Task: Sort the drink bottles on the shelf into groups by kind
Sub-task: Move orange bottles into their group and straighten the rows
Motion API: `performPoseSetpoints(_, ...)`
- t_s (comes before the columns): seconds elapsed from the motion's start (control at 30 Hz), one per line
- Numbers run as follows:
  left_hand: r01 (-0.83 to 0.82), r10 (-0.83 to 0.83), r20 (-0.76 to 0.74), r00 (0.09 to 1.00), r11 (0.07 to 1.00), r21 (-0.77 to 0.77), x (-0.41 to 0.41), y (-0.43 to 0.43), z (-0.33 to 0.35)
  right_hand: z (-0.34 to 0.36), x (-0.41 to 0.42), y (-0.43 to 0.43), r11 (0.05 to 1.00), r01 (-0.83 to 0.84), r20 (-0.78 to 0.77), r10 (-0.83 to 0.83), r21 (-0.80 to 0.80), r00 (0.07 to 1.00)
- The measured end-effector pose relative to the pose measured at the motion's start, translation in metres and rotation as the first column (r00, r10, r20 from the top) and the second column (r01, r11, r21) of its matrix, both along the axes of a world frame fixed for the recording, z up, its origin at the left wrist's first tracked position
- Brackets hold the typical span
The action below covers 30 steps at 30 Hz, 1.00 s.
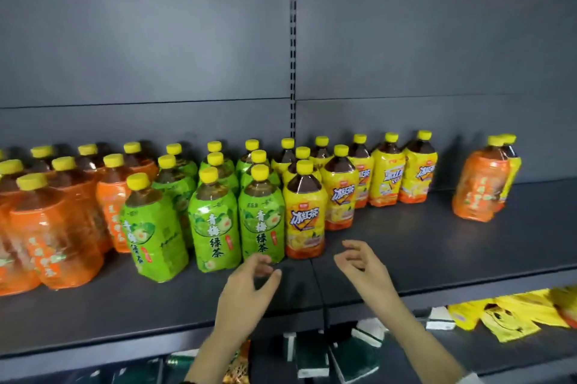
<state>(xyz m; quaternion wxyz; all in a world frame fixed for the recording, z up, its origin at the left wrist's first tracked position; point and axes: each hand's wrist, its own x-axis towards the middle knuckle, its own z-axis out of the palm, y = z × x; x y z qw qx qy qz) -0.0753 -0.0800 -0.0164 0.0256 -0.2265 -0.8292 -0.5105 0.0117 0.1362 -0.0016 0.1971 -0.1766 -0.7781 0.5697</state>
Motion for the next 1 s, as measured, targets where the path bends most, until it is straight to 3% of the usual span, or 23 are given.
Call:
performPoseSetpoints(0.2,0.118,-0.117,-0.039,0.992,0.992,0.035,0.005,0.151,-0.001,-0.008,0.014,0.139,0.993,0.121,-0.04,-0.12,0.0,0.992)
performPoseSetpoints(0.57,0.167,-0.173,0.039,0.984,0.979,0.117,0.022,0.428,0.01,0.002,0.053,0.404,0.97,0.239,-0.108,-0.232,0.051,0.967)
performPoseSetpoints(0.67,0.238,-0.247,0.07,0.966,0.964,0.119,0.025,0.48,0.015,0.008,0.05,0.449,0.971,0.234,-0.116,-0.227,0.055,0.967)
performPoseSetpoints(0.83,0.3,-0.342,0.138,0.93,0.919,0.255,0.024,0.548,0.028,0.014,0.036,0.497,0.972,0.222,-0.158,-0.209,0.073,0.965)
performPoseSetpoints(1.0,0.277,-0.369,0.253,0.894,0.901,0.335,0.012,0.576,0.026,0.011,0.026,0.511,0.98,0.175,-0.13,-0.162,0.095,0.978)
